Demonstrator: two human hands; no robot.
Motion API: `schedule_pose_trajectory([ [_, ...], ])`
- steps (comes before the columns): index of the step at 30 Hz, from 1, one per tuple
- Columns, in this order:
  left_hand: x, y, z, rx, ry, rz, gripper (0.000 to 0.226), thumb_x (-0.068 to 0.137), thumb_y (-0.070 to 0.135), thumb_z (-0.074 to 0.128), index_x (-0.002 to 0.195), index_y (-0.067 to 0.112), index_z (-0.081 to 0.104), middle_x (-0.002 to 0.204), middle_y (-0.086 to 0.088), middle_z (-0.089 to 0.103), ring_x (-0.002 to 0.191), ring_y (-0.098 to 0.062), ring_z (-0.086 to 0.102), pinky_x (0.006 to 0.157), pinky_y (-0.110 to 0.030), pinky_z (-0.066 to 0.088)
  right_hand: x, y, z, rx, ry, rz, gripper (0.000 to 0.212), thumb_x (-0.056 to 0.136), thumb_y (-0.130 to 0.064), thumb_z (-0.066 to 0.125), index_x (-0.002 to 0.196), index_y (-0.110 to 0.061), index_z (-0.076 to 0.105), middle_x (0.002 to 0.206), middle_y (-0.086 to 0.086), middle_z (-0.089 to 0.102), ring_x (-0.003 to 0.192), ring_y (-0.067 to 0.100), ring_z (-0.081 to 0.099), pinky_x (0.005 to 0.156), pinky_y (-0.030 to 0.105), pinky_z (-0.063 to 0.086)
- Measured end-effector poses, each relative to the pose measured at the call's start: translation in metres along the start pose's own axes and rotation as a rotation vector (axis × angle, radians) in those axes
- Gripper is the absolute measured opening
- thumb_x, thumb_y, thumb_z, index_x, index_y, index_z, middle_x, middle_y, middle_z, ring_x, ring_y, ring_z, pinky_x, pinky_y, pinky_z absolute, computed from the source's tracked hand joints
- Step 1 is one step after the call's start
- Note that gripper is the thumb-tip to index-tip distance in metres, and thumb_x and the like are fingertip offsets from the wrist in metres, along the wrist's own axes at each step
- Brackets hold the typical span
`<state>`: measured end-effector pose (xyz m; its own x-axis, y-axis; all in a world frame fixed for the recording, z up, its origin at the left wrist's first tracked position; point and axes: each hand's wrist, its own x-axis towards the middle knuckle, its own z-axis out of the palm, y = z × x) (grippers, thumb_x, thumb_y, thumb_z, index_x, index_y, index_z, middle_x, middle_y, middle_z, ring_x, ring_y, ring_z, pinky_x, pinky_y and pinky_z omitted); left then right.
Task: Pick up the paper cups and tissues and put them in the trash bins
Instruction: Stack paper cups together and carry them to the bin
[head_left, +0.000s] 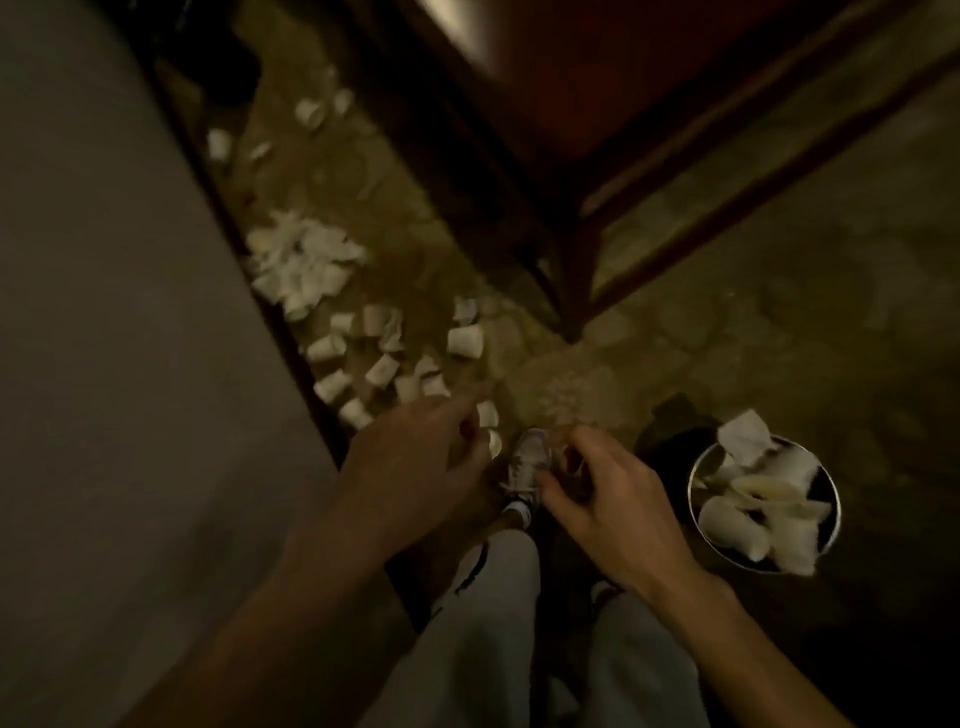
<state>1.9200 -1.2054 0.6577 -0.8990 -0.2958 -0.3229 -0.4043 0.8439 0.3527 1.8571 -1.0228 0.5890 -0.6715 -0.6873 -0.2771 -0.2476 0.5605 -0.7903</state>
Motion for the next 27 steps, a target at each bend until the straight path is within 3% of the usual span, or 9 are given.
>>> schedule_pose_trajectory([
  [2, -0.017, -0.036, 0.022, -0.082, 0.017, -0.15, 0.011, 0.094, 0.038, 0.052, 0.092, 0.027, 0.056, 0.077, 0.016, 0.048, 0.071, -0.005, 0.047, 0.056, -0.02, 0.03, 0.014, -0.002, 0.025, -0.022, -0.109, -0.016, 0.019, 0.089, -0.032, 0.066, 0.097, -0.032, 0.049, 0.085, -0.02, 0.045, 0.074, -0.002, 0.049, 0.062, 0.014, 0.039],
  [7, -0.047, -0.117, 0.097, -0.288, -0.011, -0.453, 0.01, 0.096, 0.033, 0.056, 0.091, 0.024, 0.058, 0.072, 0.012, 0.052, 0.068, -0.006, 0.051, 0.051, -0.018, 0.031, 0.041, 0.002, 0.099, -0.08, -0.34, 0.056, 0.029, 0.09, -0.032, 0.065, 0.116, -0.023, 0.058, 0.096, -0.009, 0.058, 0.079, 0.005, 0.056, 0.069, 0.031, 0.052],
  [12, -0.044, -0.199, 0.182, -0.556, -0.072, -0.638, 0.008, 0.096, 0.031, 0.057, 0.099, 0.025, 0.06, 0.087, 0.002, 0.063, 0.077, -0.01, 0.059, 0.065, -0.031, 0.05, 0.08, 0.031, 0.176, -0.165, -0.512, 0.189, 0.029, 0.09, -0.034, 0.065, 0.117, -0.027, 0.055, 0.089, -0.014, 0.057, 0.08, 0.002, 0.059, 0.072, 0.028, 0.055],
  [17, 0.0, -0.265, 0.261, -0.681, -0.161, -0.704, 0.018, 0.096, 0.026, 0.056, 0.113, 0.02, 0.06, 0.105, -0.004, 0.065, 0.094, -0.02, 0.061, 0.082, -0.042, 0.053, 0.135, 0.091, 0.248, -0.162, -0.548, 0.515, 0.019, 0.093, -0.036, 0.062, 0.109, -0.029, 0.055, 0.091, -0.01, 0.061, 0.079, 0.005, 0.062, 0.06, 0.023, 0.048],
  [20, 0.032, -0.295, 0.31, -0.669, -0.244, -0.707, 0.021, 0.098, 0.025, 0.052, 0.116, 0.017, 0.059, 0.106, -0.006, 0.065, 0.098, -0.022, 0.061, 0.083, -0.041, 0.052, 0.168, 0.139, 0.284, -0.134, -0.45, 0.689, 0.008, 0.095, -0.029, 0.06, 0.1, -0.024, 0.056, 0.097, 0.002, 0.066, 0.082, 0.015, 0.064, 0.067, 0.031, 0.052],
  [22, 0.049, -0.306, 0.345, -0.664, -0.283, -0.723, 0.021, 0.097, 0.026, 0.051, 0.114, 0.015, 0.058, 0.106, -0.007, 0.065, 0.098, -0.024, 0.061, 0.082, -0.04, 0.051, 0.189, 0.172, 0.307, -0.186, -0.449, 0.69, 0.009, 0.096, -0.024, 0.058, 0.104, -0.019, 0.058, 0.097, 0.007, 0.067, 0.085, 0.019, 0.066, 0.07, 0.03, 0.053],
  [25, 0.078, -0.317, 0.399, -0.757, -0.322, -0.766, 0.031, 0.096, 0.025, 0.056, 0.125, 0.015, 0.056, 0.12, -0.01, 0.063, 0.111, -0.028, 0.058, 0.093, -0.041, 0.048, 0.215, 0.217, 0.342, -0.261, -0.533, 0.656, 0.025, 0.099, -0.024, 0.053, 0.121, -0.011, 0.057, 0.088, -0.001, 0.065, 0.066, 0.006, 0.064, 0.054, 0.01, 0.045],
  [26, 0.088, -0.321, 0.415, -0.807, -0.305, -0.788, 0.039, 0.096, 0.024, 0.057, 0.133, 0.015, 0.052, 0.128, -0.012, 0.058, 0.118, -0.029, 0.054, 0.097, -0.04, 0.046, 0.222, 0.231, 0.354, -0.278, -0.557, 0.65, 0.029, 0.1, -0.025, 0.052, 0.125, -0.011, 0.056, 0.098, 0.003, 0.066, 0.075, 0.009, 0.065, 0.06, 0.008, 0.044],
  [27, 0.096, -0.325, 0.43, -0.846, -0.275, -0.813, 0.047, 0.095, 0.023, 0.058, 0.141, 0.017, 0.044, 0.136, -0.013, 0.052, 0.125, -0.03, 0.049, 0.1, -0.039, 0.043, 0.23, 0.244, 0.367, -0.294, -0.592, 0.635, 0.033, 0.101, -0.027, 0.051, 0.129, -0.01, 0.055, 0.112, 0.009, 0.065, 0.091, 0.018, 0.065, 0.072, 0.015, 0.046],
])
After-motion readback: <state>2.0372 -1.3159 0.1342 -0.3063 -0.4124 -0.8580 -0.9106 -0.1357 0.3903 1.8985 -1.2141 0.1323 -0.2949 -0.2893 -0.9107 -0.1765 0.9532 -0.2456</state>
